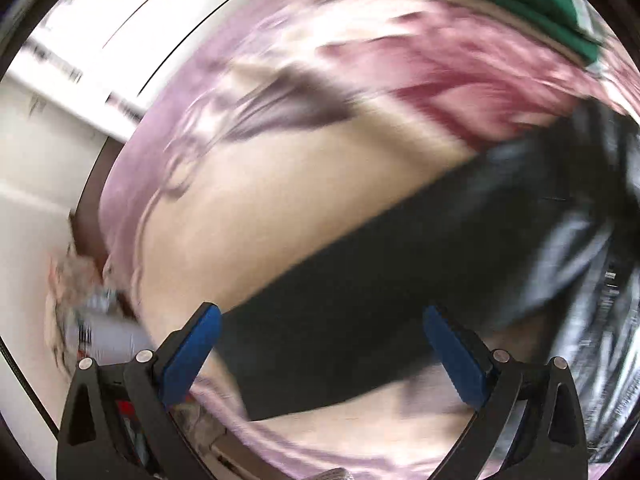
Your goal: Fold large clothes
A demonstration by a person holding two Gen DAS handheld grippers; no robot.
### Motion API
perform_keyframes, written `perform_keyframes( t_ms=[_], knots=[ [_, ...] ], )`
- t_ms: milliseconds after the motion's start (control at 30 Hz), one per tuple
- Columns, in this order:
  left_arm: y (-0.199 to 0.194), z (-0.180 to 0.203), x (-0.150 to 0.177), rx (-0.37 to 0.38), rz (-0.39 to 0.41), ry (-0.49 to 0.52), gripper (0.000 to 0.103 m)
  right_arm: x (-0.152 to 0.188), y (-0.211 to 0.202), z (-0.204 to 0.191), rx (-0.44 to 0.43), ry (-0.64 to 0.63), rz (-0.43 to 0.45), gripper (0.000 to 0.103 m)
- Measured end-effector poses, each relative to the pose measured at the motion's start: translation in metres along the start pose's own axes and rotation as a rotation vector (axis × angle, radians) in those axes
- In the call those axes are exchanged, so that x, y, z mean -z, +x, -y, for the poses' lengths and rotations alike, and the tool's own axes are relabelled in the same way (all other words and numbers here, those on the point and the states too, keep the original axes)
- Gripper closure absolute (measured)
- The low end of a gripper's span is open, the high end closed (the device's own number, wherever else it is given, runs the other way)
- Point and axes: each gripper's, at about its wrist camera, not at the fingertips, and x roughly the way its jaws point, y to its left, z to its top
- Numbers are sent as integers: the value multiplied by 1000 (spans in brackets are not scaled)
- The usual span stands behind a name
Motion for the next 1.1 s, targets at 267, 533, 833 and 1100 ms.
perform_keyframes(
  t_ms=[267,533,833,1100],
  knots=[
    [45,-86,36,113,-125,-164,0,23,28,-77,33,-103,-98,69],
    [105,-117,70,720,-322,-554,0,53,-32,40,-175,317,-186,32],
    [138,-124,49,615,-301,-837,76,90,-16,92,-161,514,-262,32],
    [83,-175,-19,503,13,-692,103,71,-20,59,-215,465,-232,32]
  ],
)
